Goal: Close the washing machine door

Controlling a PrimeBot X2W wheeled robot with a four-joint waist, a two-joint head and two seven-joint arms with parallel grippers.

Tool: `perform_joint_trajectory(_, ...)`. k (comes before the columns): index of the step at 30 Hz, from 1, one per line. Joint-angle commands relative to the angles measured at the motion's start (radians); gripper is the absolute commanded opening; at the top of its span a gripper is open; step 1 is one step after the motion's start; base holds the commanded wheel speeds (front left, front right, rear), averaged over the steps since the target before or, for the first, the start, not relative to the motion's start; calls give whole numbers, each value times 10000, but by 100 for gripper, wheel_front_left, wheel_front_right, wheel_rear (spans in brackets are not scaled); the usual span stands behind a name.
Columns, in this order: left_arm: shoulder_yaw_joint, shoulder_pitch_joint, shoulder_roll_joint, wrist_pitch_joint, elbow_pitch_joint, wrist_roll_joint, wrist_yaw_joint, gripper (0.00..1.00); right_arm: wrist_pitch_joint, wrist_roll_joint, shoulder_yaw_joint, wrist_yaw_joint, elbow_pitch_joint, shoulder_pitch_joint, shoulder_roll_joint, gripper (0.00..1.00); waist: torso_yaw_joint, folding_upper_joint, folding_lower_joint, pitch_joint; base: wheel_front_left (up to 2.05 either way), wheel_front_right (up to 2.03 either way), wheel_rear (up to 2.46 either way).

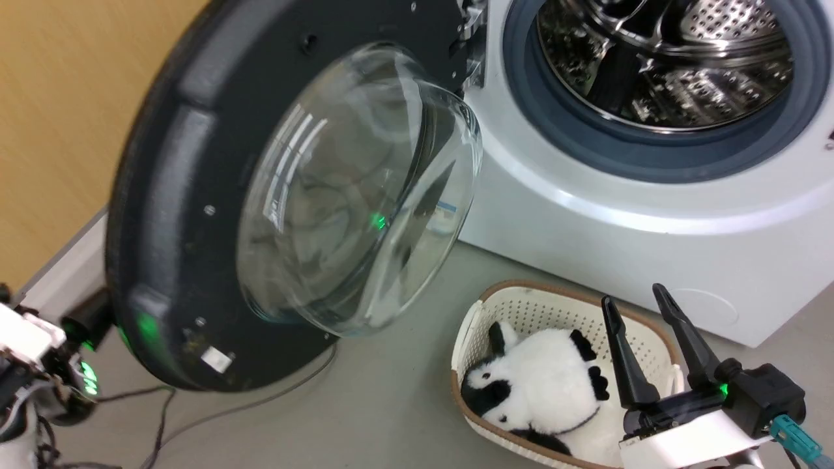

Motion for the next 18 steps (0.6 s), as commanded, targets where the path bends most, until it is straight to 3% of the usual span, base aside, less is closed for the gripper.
perform_joint_trajectory(1,-96,300,-187,298,-207,-206,22,0,-44,45,-4,8,42,-23,75,100,-98,0,0,-158,0,0,0)
perform_joint_trajectory(10,-623,1635,-1080,1725,-2030,-1064,704,0,-44,49,-200,8,89,264,263,100,-643,0,0,-699,0,0,0)
perform_joint_trajectory(18,-1374,3075,-2110,2326,-4175,-1417,1349,0,-44,19,-440,8,35,409,338,100,-1644,0,0,-835,0,0,0)
